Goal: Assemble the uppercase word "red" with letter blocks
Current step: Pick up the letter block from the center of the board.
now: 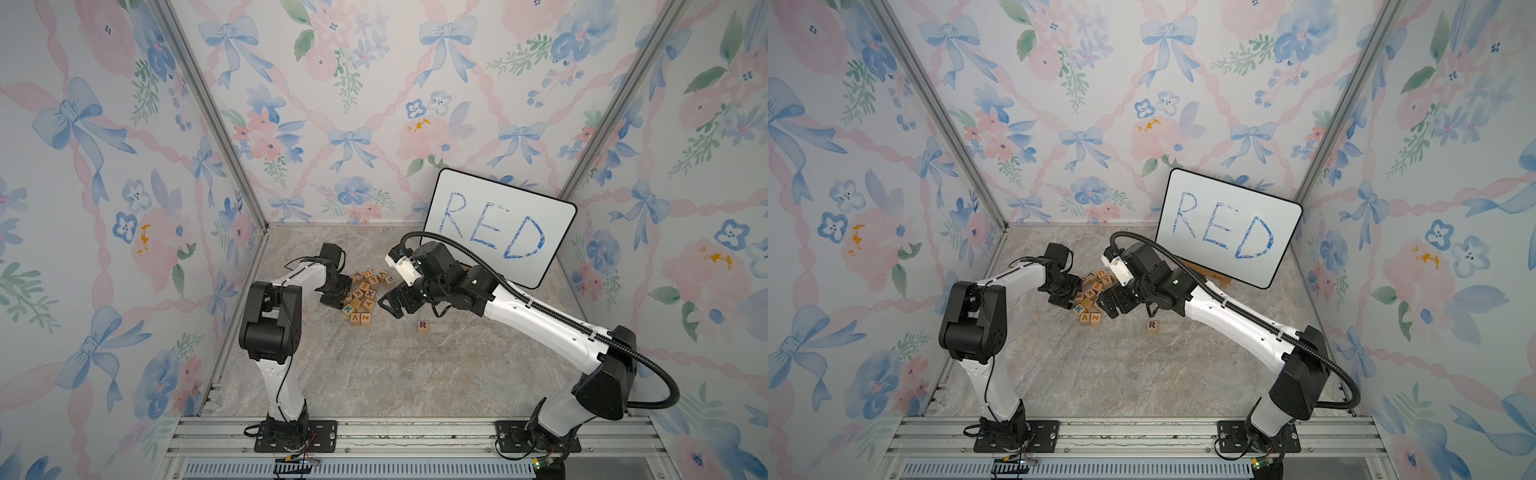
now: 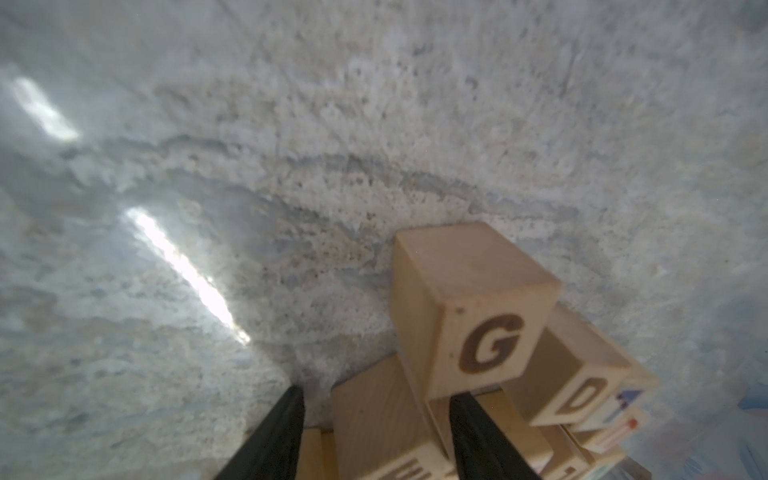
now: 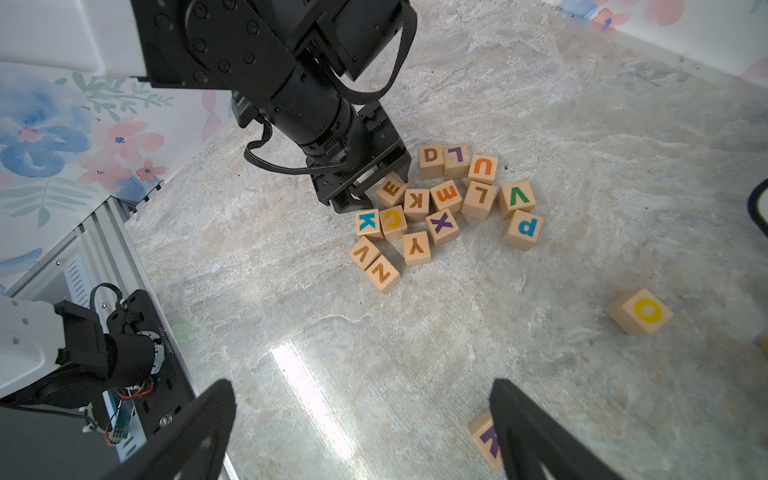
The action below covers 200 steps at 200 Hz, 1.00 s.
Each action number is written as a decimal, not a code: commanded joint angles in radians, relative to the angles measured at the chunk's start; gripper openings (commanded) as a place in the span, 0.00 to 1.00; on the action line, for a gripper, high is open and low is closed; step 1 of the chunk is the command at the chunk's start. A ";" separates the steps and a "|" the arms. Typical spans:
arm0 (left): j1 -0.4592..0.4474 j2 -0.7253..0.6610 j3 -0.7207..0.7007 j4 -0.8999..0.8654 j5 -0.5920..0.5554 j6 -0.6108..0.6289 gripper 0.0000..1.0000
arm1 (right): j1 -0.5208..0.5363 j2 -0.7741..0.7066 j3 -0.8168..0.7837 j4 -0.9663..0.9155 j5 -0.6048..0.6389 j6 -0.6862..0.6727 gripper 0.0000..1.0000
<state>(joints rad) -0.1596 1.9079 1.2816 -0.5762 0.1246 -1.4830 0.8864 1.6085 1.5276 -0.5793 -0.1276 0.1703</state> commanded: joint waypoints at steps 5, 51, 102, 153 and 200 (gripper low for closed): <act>-0.009 0.000 0.042 -0.022 0.006 -0.027 0.58 | 0.009 -0.010 -0.009 0.000 0.006 -0.015 0.97; -0.012 0.025 0.051 -0.023 -0.003 -0.031 0.52 | 0.009 0.009 -0.002 -0.024 0.029 -0.027 0.97; -0.015 0.047 0.048 -0.023 -0.002 -0.022 0.58 | 0.009 0.041 0.028 -0.055 0.033 -0.040 0.97; -0.017 0.060 0.050 -0.024 -0.009 -0.020 0.51 | 0.009 0.068 0.036 -0.054 0.034 -0.041 0.97; -0.017 0.048 0.047 -0.025 -0.021 0.014 0.33 | 0.009 0.062 0.028 -0.054 0.038 -0.041 0.97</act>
<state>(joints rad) -0.1707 1.9461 1.3228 -0.5739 0.1246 -1.4937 0.8864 1.6669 1.5299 -0.6170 -0.1005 0.1444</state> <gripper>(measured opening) 0.361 0.971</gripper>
